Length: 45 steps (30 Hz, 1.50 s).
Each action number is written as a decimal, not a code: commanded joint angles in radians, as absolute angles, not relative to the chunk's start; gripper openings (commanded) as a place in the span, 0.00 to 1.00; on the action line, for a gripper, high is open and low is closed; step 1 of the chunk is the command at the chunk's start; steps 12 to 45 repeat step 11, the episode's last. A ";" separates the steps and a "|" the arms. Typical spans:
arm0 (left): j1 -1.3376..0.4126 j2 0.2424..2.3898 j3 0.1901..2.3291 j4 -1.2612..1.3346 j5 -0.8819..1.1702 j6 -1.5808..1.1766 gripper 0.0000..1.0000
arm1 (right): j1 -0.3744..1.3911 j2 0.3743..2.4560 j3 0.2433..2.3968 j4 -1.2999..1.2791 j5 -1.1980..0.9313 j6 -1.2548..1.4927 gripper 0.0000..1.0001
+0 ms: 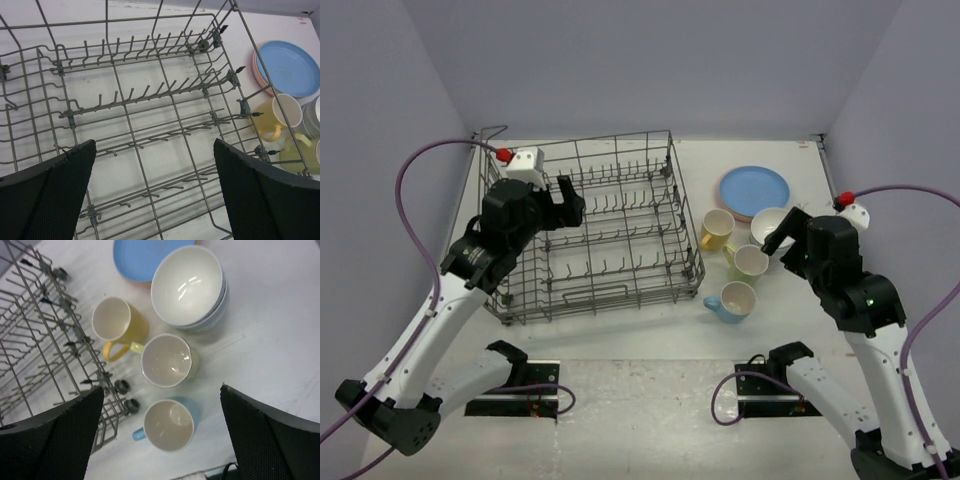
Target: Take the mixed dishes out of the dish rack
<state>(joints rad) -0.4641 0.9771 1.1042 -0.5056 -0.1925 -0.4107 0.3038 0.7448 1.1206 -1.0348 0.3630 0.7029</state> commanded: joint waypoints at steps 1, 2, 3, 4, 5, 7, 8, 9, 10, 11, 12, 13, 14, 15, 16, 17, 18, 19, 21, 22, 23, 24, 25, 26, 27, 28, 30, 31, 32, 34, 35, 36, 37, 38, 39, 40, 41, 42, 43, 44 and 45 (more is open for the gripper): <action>-0.459 0.930 1.147 -0.602 -0.278 -0.445 1.00 | 0.308 0.767 1.172 -0.945 0.512 0.695 0.99; -0.459 0.924 1.149 -0.618 -0.303 -0.451 1.00 | 0.307 0.759 1.172 -0.916 0.497 0.663 0.99; -0.457 0.914 1.147 -0.636 -0.317 -0.457 1.00 | 0.308 0.750 1.169 -0.890 0.474 0.647 0.99; -0.459 0.899 1.146 -0.658 -0.328 -0.465 1.00 | 0.308 0.743 1.154 -0.853 0.463 0.641 0.99; -0.459 0.891 1.144 -0.667 -0.354 -0.468 1.00 | 0.307 0.723 1.146 -0.839 0.457 0.646 0.99; -0.459 0.870 1.144 -0.686 -0.374 -0.476 1.00 | 0.308 0.698 1.118 -0.816 0.451 0.656 0.99; -0.459 0.864 1.144 -0.687 -0.379 -0.477 1.00 | 0.308 0.672 1.105 -0.807 0.451 0.661 0.99; -0.459 0.859 1.146 -0.690 -0.376 -0.477 1.00 | 0.308 0.658 1.088 -0.781 0.451 0.660 0.99; -0.459 0.856 1.146 -0.687 -0.370 -0.477 1.00 | 0.308 0.643 1.051 -0.769 0.443 0.649 0.99; -0.459 0.854 1.144 -0.684 -0.355 -0.477 1.00 | 0.308 0.625 1.037 -0.756 0.443 0.644 0.99; -0.459 0.854 1.144 -0.684 -0.355 -0.477 1.00 | 0.308 0.625 1.037 -0.756 0.443 0.644 0.99; -0.459 0.854 1.144 -0.684 -0.355 -0.477 1.00 | 0.308 0.625 1.037 -0.756 0.443 0.644 0.99; -0.459 0.854 1.144 -0.684 -0.355 -0.477 1.00 | 0.308 0.625 1.037 -0.756 0.443 0.644 0.99; -0.459 0.854 1.144 -0.684 -0.355 -0.477 1.00 | 0.308 0.625 1.037 -0.756 0.443 0.644 0.99; -0.459 0.854 1.144 -0.684 -0.355 -0.477 1.00 | 0.308 0.625 1.037 -0.756 0.443 0.644 0.99; -0.459 0.854 1.144 -0.684 -0.355 -0.477 1.00 | 0.308 0.625 1.037 -0.756 0.443 0.644 0.99; -0.459 0.854 1.144 -0.684 -0.355 -0.477 1.00 | 0.308 0.625 1.037 -0.756 0.443 0.644 0.99; -0.459 0.854 1.144 -0.684 -0.355 -0.477 1.00 | 0.308 0.625 1.037 -0.756 0.443 0.644 0.99; -0.459 0.854 1.144 -0.684 -0.355 -0.477 1.00 | 0.308 0.625 1.037 -0.756 0.443 0.644 0.99; -0.459 0.854 1.144 -0.684 -0.355 -0.477 1.00 | 0.308 0.625 1.037 -0.756 0.443 0.644 0.99; -0.459 0.854 1.144 -0.684 -0.355 -0.477 1.00 | 0.308 0.625 1.037 -0.756 0.443 0.644 0.99; -0.459 0.854 1.144 -0.684 -0.355 -0.477 1.00 | 0.308 0.625 1.037 -0.756 0.443 0.644 0.99; -0.459 0.854 1.144 -0.684 -0.355 -0.477 1.00 | 0.308 0.625 1.037 -0.756 0.443 0.644 0.99; -0.459 0.854 1.144 -0.684 -0.355 -0.477 1.00 | 0.308 0.625 1.037 -0.756 0.443 0.644 0.99; -0.459 0.854 1.144 -0.684 -0.355 -0.477 1.00 | 0.308 0.625 1.037 -0.756 0.443 0.644 0.99; -0.459 0.854 1.144 -0.684 -0.355 -0.477 1.00 | 0.308 0.625 1.037 -0.756 0.443 0.644 0.99; -0.459 0.854 1.144 -0.684 -0.355 -0.477 1.00 | 0.308 0.625 1.037 -0.756 0.443 0.644 0.99; -0.459 0.854 1.144 -0.684 -0.355 -0.477 1.00 | 0.308 0.625 1.037 -0.756 0.443 0.644 0.99; -0.459 0.854 1.144 -0.684 -0.355 -0.477 1.00 | 0.308 0.625 1.037 -0.756 0.443 0.644 0.99; -0.459 0.854 1.144 -0.684 -0.355 -0.477 1.00 | 0.308 0.625 1.037 -0.756 0.443 0.644 0.99; -0.459 0.854 1.144 -0.684 -0.355 -0.477 1.00 | 0.308 0.625 1.037 -0.756 0.443 0.644 0.99; -0.459 0.854 1.144 -0.684 -0.355 -0.477 1.00 | 0.308 0.625 1.037 -0.756 0.443 0.644 0.99; -0.459 0.854 1.144 -0.684 -0.355 -0.477 1.00 | 0.308 0.625 1.037 -0.756 0.443 0.644 0.99; -0.459 0.854 1.144 -0.684 -0.355 -0.477 1.00 | 0.308 0.625 1.037 -0.756 0.443 0.644 0.99; -0.459 0.854 1.144 -0.684 -0.355 -0.477 1.00 | 0.308 0.625 1.037 -0.756 0.443 0.644 0.99; -0.459 0.854 1.144 -0.684 -0.355 -0.477 1.00 | 0.308 0.625 1.037 -0.756 0.443 0.644 0.99; -0.459 0.854 1.144 -0.684 -0.355 -0.477 1.00 | 0.308 0.625 1.037 -0.756 0.443 0.644 0.99; -0.459 0.854 1.144 -0.684 -0.355 -0.477 1.00 | 0.308 0.625 1.037 -0.756 0.443 0.644 0.99; -0.459 0.854 1.144 -0.684 -0.355 -0.477 1.00 | 0.308 0.625 1.037 -0.756 0.443 0.644 0.99; -0.459 0.854 1.144 -0.684 -0.355 -0.477 1.00 | 0.308 0.625 1.037 -0.756 0.443 0.644 0.99; -0.459 0.854 1.144 -0.684 -0.355 -0.477 1.00 | 0.308 0.625 1.037 -0.756 0.443 0.644 0.99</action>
